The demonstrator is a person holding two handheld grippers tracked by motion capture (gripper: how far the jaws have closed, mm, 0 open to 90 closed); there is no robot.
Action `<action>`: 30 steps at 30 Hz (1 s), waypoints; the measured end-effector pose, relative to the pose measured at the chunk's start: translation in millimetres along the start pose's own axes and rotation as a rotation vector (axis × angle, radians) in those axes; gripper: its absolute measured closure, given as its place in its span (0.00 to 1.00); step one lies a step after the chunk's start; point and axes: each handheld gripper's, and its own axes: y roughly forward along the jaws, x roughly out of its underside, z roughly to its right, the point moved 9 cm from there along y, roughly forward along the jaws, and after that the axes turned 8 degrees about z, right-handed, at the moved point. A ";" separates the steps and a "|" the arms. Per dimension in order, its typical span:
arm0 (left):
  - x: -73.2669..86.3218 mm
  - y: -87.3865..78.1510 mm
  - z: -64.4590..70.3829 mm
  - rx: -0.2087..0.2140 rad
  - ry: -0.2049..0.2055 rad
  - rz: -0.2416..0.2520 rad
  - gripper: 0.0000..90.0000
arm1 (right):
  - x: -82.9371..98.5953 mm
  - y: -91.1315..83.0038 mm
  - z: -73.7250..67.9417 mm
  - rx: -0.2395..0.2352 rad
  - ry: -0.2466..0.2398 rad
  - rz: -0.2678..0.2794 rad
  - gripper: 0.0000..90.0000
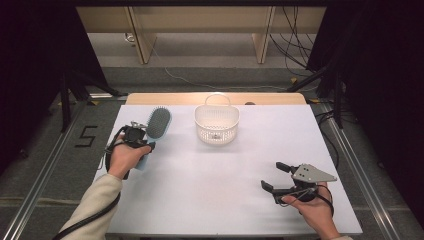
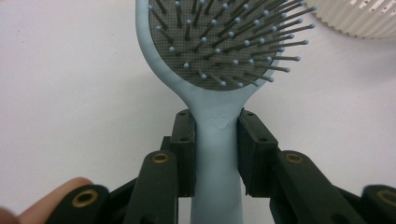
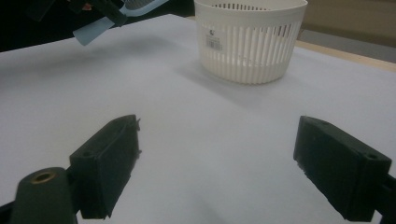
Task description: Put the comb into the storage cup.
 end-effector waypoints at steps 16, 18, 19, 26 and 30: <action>-3.0 -0.9 0.8 0.001 0.018 0.027 0.78 | -0.1 0.0 0.1 0.001 0.002 0.001 0.17; -3.6 -1.2 0.5 0.000 0.021 0.032 0.78 | -0.1 0.0 0.0 -0.001 0.001 0.002 0.17; -4.0 -1.4 0.4 0.000 0.024 0.034 0.78 | -0.2 -0.1 -0.1 -0.001 0.001 0.002 0.17; -7.2 -2.8 0.9 -0.001 0.031 0.058 0.78 | 0.0 0.0 0.0 0.000 0.001 0.001 0.17; -8.2 -3.5 1.0 -0.002 0.035 0.065 0.78 | -0.1 0.0 0.2 0.000 0.002 0.003 0.17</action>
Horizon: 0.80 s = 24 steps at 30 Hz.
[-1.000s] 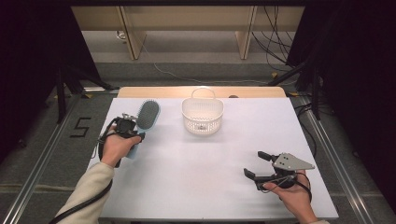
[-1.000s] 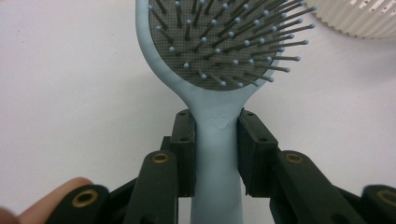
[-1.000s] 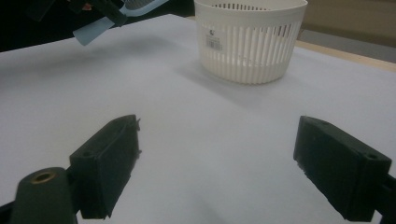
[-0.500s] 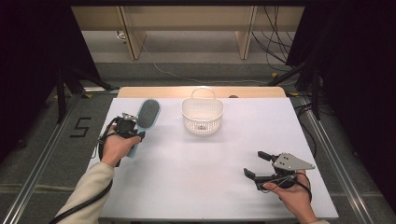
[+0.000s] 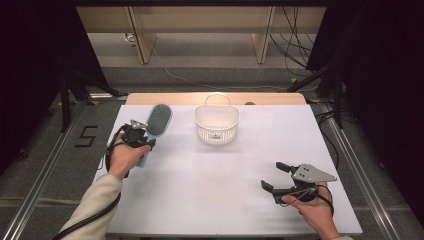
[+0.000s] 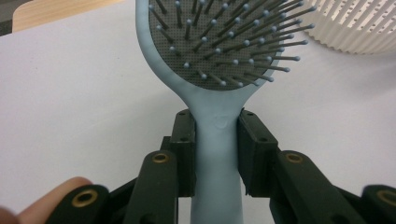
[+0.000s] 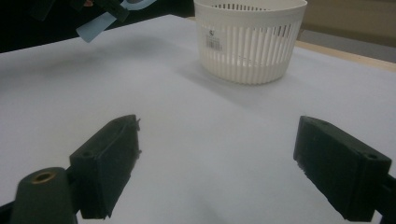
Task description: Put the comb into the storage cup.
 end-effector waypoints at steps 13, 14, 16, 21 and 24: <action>-5.6 -1.6 1.0 0.002 0.006 0.040 0.78 | 0.0 0.1 0.0 -0.001 0.003 0.002 0.17; -6.3 -1.9 1.2 0.002 0.006 0.045 0.78 | 0.0 0.1 0.0 -0.001 0.004 0.002 0.17; -6.9 -2.2 1.3 0.002 0.008 0.049 0.78 | 0.0 0.1 0.2 0.000 0.003 0.002 0.17; -8.0 -2.4 1.1 -0.001 0.007 0.060 0.78 | 0.0 0.1 0.1 0.000 0.003 0.002 0.17; -9.1 -2.9 1.2 0.001 0.010 0.066 0.78 | 0.1 0.1 0.2 -0.001 0.004 0.002 0.17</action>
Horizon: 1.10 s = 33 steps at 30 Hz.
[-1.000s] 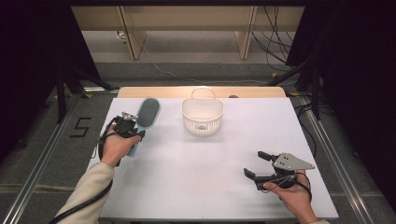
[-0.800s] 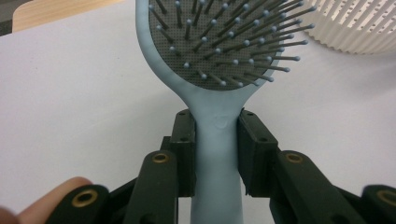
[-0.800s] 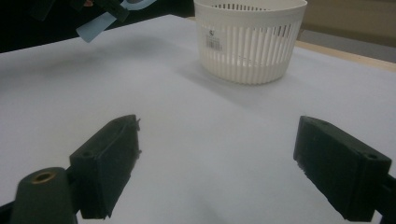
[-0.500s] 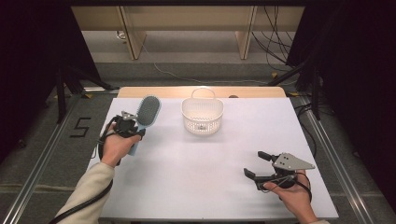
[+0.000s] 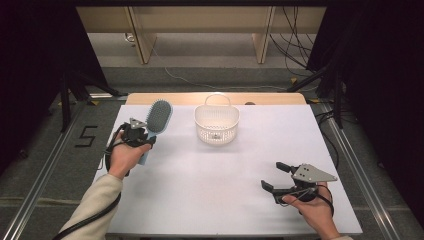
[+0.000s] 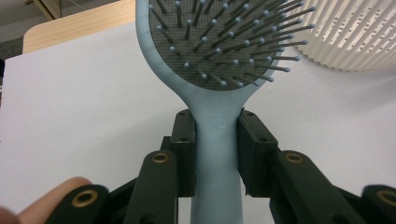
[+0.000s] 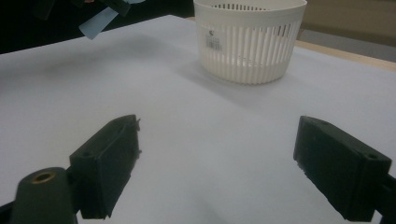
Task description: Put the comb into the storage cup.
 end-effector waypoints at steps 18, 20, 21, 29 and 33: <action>-4.8 -0.5 -0.9 -0.001 -0.005 0.045 0.78 | 0.2 -0.1 0.1 0.000 0.002 -0.002 0.17; -4.9 -0.5 -0.9 -0.001 -0.004 0.045 0.78 | 0.1 -0.1 0.1 0.000 0.001 -0.001 0.17; -5.1 -0.5 -0.7 -0.002 -0.004 0.047 0.78 | 0.1 0.0 0.1 -0.001 0.002 -0.001 0.17; -7.7 -1.6 0.1 -0.003 -0.001 0.064 0.78 | 0.2 0.0 0.2 0.000 0.002 -0.001 0.17; -9.2 -1.7 0.2 -0.004 -0.001 0.077 0.78 | 0.2 0.0 0.1 -0.001 0.003 -0.001 0.17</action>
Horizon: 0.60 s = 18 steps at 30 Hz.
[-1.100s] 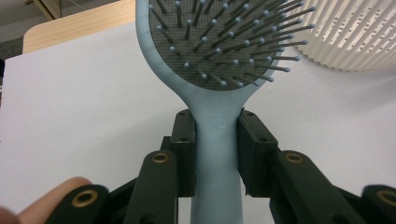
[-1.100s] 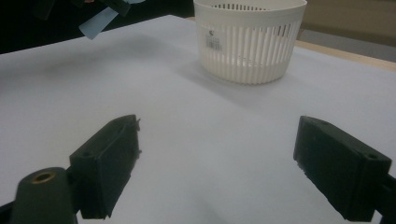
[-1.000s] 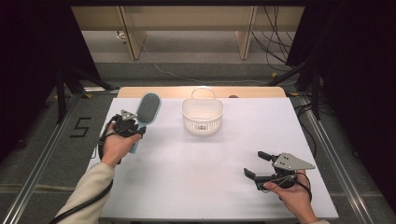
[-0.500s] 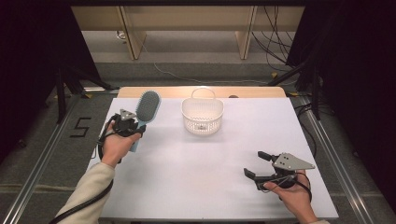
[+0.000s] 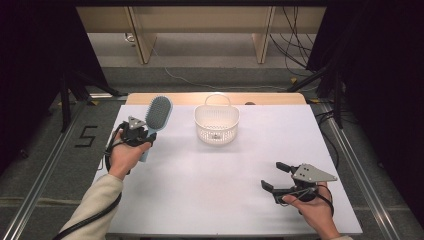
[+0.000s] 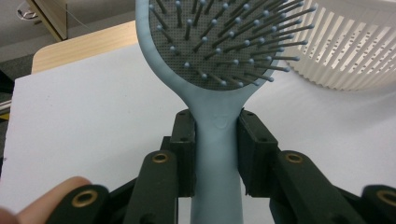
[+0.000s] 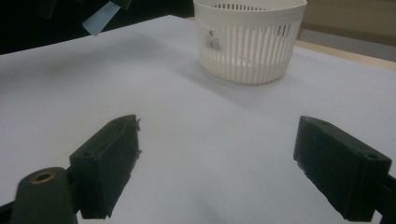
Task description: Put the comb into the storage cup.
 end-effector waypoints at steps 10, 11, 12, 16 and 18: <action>-2.7 -0.6 0.5 0.005 -0.004 0.018 0.78 | 0.0 -0.2 0.2 0.001 -0.001 0.000 0.17; -3.1 -0.7 0.7 0.005 -0.005 0.021 0.78 | 0.0 -0.1 0.2 0.001 0.000 0.000 0.17; -3.4 -0.9 0.7 0.003 -0.004 0.023 0.78 | 0.0 -0.1 0.2 0.000 0.000 0.000 0.17; -4.7 -1.2 0.4 0.003 -0.004 0.033 0.78 | -0.1 -0.2 0.3 0.001 0.000 0.001 0.17; -4.8 -1.1 0.6 0.005 -0.006 0.034 0.78 | 0.1 -0.1 0.4 0.001 -0.002 0.000 0.17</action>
